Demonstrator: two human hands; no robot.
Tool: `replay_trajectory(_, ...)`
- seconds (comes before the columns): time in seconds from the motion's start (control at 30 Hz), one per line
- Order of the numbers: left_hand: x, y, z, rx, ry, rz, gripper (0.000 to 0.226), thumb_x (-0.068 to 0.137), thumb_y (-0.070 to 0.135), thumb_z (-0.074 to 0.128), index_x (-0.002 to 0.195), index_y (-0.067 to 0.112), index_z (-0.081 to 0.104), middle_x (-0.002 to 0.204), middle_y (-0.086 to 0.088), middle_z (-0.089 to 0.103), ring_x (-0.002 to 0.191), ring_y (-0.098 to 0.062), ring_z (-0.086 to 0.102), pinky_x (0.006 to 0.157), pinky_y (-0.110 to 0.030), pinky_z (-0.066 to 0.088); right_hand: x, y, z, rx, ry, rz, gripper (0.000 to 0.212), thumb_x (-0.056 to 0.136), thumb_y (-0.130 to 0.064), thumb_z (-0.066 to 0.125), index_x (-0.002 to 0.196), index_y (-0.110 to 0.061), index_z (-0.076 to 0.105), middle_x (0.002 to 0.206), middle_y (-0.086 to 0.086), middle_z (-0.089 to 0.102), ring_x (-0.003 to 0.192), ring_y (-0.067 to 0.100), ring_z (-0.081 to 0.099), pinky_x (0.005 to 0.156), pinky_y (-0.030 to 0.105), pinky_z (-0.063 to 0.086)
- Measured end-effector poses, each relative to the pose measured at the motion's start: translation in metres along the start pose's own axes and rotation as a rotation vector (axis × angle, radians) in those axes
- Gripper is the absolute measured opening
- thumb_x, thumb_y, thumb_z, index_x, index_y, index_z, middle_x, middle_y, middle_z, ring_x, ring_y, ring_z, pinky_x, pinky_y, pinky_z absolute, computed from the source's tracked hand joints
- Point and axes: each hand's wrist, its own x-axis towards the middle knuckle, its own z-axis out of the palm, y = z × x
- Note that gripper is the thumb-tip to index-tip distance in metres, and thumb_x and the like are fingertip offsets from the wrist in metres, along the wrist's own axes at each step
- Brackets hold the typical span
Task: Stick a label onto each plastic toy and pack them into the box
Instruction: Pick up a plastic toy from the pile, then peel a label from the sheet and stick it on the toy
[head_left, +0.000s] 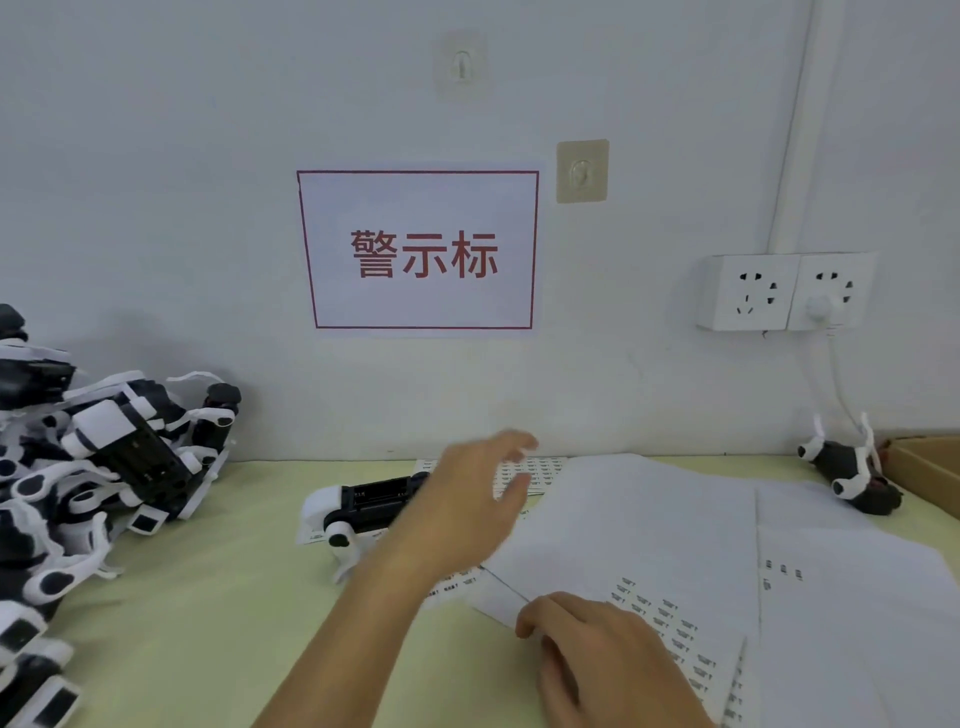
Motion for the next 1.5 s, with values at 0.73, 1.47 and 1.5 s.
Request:
replay_trajectory(0.73, -0.021, -0.031, 0.085, 0.245, -0.293, -0.003, 0.076, 0.083, 0.085, 0.032, 0.149, 0.048, 0.029, 0.162, 0.015, 0.018, 0.148, -0.004, 0.008, 0.119, -0.037, 0.005, 0.026, 0.05, -0.093, 0.392, 0.001, 0.832, 0.026, 0.092, -0.015, 0.05, 0.09, -0.033, 0.068, 0.077, -0.007, 0.072, 0.067, 0.015, 0.066, 0.064, 0.028, 0.051)
replay_trajectory(1.47, -0.023, -0.02, 0.081, 0.267, -0.206, 0.087, 0.067, 0.095, 0.066, 0.041, 0.153, 0.046, 0.013, 0.16, 0.019, 0.014, 0.144, 0.003, 0.005, 0.118, -0.028, 0.002, -0.034, 0.048, -0.069, 0.546, 0.125, 0.701, 0.058, 0.088, 0.004, 0.065, 0.102, -0.051, 0.055, 0.101, -0.006, 0.056, 0.066, 0.019, 0.064, 0.055, 0.025, 0.054)
replay_trajectory(1.5, -0.022, -0.017, 0.08, 0.288, -0.179, 0.106, 0.066, 0.095, 0.065, 0.042, 0.152, 0.045, 0.015, 0.16, 0.018, 0.015, 0.145, 0.003, 0.004, 0.118, -0.028, 0.001, -0.033, 0.048, -0.069, 0.595, 0.157, 0.72, 0.058, 0.088, 0.006, 0.064, 0.102, -0.05, 0.056, 0.102, -0.005, 0.057, 0.064, 0.022, 0.064, 0.054, 0.03, 0.056)
